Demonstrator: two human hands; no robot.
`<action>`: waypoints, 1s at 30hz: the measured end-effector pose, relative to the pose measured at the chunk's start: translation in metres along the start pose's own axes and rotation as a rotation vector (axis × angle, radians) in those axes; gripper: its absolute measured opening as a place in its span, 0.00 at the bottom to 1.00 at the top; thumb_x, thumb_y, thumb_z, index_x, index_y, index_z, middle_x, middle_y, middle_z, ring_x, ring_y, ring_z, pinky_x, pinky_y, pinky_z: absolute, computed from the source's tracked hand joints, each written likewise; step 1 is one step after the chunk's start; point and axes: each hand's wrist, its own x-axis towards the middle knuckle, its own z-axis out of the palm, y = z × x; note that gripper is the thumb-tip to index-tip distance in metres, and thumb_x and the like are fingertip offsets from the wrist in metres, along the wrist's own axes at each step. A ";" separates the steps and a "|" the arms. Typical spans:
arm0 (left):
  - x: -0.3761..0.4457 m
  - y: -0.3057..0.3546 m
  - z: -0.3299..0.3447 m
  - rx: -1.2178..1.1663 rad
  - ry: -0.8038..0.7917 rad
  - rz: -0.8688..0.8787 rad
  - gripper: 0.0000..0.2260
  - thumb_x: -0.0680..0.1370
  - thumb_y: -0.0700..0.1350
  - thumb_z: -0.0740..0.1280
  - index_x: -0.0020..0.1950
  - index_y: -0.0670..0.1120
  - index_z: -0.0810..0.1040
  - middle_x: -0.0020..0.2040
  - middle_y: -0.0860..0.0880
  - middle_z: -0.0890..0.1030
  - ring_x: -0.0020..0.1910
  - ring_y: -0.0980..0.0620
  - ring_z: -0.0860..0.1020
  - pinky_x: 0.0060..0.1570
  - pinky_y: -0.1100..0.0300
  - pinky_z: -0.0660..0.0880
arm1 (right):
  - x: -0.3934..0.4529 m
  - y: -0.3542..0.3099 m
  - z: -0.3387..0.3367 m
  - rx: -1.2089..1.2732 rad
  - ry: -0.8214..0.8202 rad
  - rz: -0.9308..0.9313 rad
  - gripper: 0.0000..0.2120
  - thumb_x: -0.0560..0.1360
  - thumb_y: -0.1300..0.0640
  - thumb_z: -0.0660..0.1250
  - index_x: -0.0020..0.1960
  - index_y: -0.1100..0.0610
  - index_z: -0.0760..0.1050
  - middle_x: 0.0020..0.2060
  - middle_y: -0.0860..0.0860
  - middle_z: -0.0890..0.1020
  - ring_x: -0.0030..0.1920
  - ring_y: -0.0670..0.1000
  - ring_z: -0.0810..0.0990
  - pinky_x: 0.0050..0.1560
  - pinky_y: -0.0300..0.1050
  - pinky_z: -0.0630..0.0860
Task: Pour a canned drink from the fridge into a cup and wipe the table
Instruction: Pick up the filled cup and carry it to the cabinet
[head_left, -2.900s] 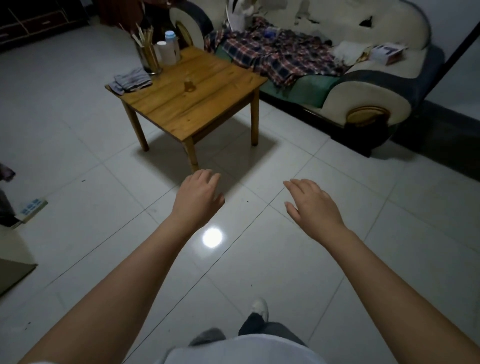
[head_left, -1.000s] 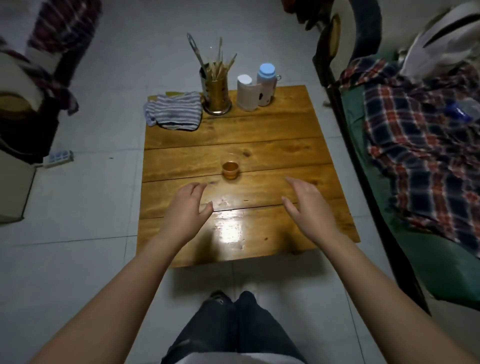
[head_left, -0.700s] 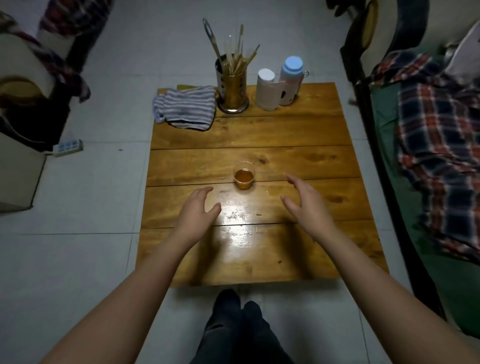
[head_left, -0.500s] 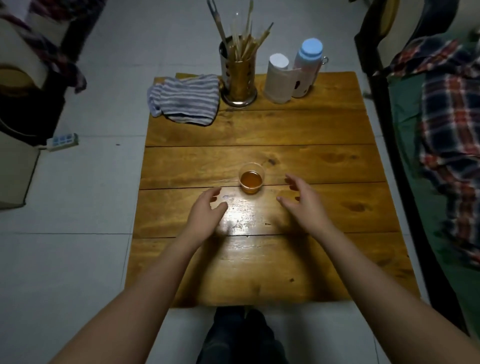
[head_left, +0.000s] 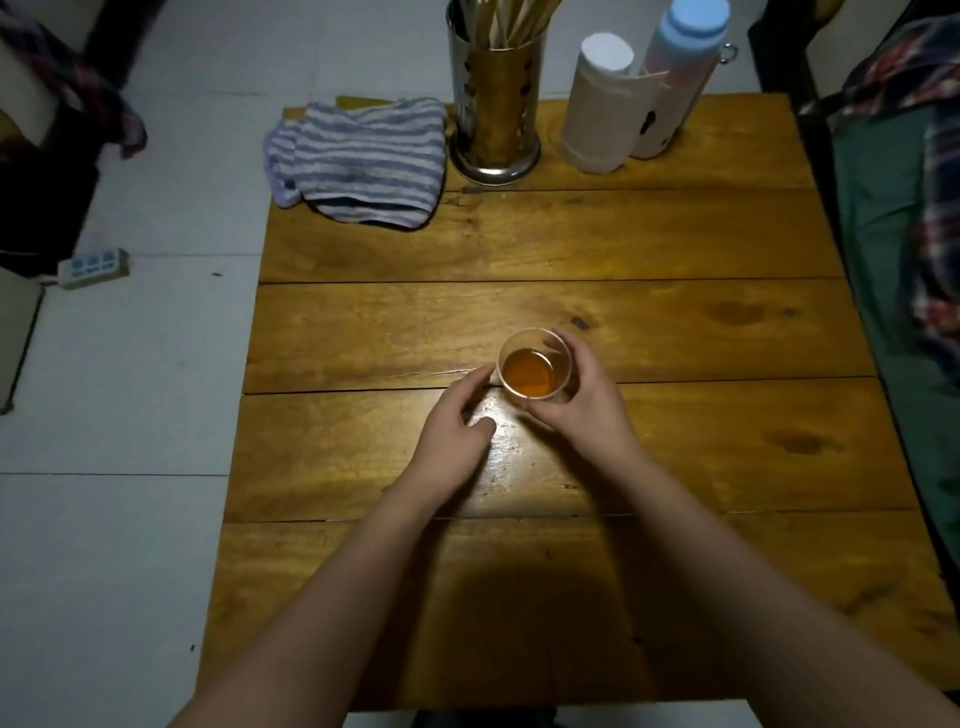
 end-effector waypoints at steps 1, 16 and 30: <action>0.000 -0.001 0.000 0.004 -0.005 0.003 0.28 0.72 0.26 0.59 0.69 0.47 0.69 0.68 0.49 0.72 0.68 0.55 0.69 0.69 0.60 0.62 | 0.000 0.000 0.001 0.013 0.007 -0.002 0.38 0.62 0.57 0.78 0.68 0.53 0.64 0.59 0.45 0.74 0.59 0.42 0.71 0.57 0.32 0.66; -0.010 0.033 -0.009 -0.088 -0.029 -0.028 0.22 0.75 0.31 0.60 0.66 0.49 0.72 0.63 0.50 0.76 0.57 0.57 0.75 0.49 0.66 0.71 | -0.013 -0.046 -0.019 0.061 0.053 -0.016 0.32 0.63 0.58 0.77 0.62 0.47 0.66 0.53 0.38 0.75 0.53 0.33 0.74 0.50 0.26 0.70; -0.120 0.128 -0.042 -0.297 0.038 -0.002 0.12 0.78 0.37 0.59 0.59 0.44 0.75 0.44 0.48 0.82 0.43 0.51 0.80 0.54 0.53 0.73 | -0.094 -0.178 -0.059 0.011 0.003 -0.192 0.32 0.63 0.58 0.77 0.56 0.37 0.64 0.52 0.34 0.74 0.55 0.34 0.73 0.53 0.31 0.72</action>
